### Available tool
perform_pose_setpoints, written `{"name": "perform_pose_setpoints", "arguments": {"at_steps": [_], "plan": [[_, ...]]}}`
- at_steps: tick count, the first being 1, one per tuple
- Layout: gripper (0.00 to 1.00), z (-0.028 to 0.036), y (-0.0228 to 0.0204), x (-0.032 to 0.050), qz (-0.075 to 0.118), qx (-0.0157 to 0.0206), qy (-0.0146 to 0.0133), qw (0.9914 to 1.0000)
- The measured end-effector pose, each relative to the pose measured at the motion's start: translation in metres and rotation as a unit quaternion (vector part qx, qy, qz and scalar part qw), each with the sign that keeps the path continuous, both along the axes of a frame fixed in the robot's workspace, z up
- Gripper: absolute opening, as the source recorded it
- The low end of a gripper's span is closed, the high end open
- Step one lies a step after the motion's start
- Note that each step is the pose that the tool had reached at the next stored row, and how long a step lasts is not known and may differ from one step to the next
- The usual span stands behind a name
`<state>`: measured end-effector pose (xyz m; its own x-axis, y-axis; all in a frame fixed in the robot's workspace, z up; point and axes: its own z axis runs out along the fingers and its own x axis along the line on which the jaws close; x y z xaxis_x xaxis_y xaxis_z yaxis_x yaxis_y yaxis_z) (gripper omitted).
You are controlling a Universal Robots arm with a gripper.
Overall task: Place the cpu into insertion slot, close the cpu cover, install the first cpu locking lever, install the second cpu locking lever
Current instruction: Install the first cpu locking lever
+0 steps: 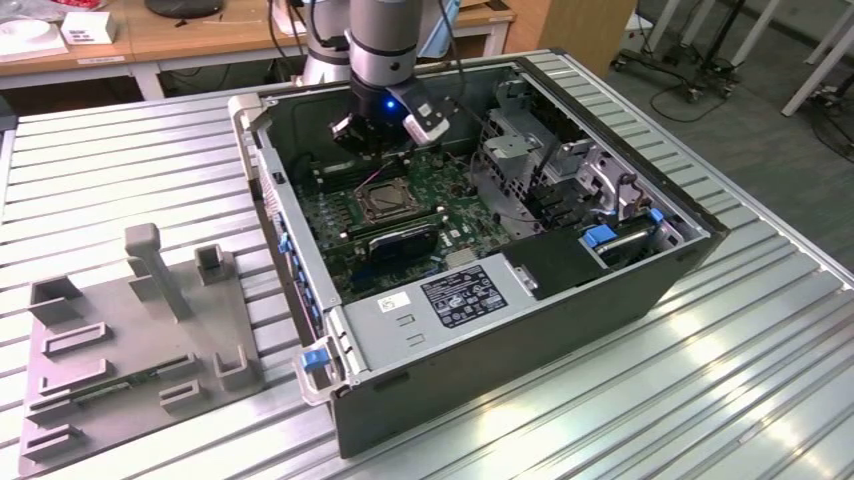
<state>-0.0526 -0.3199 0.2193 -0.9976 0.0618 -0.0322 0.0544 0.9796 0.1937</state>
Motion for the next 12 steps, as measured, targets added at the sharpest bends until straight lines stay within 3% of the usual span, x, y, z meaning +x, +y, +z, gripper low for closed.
{"name": "perform_pose_setpoints", "arguments": {"at_steps": [12], "plan": [[0.11,-0.0102,0.0000,0.0024,0.000,0.0006,0.0000,1.00000]]}}
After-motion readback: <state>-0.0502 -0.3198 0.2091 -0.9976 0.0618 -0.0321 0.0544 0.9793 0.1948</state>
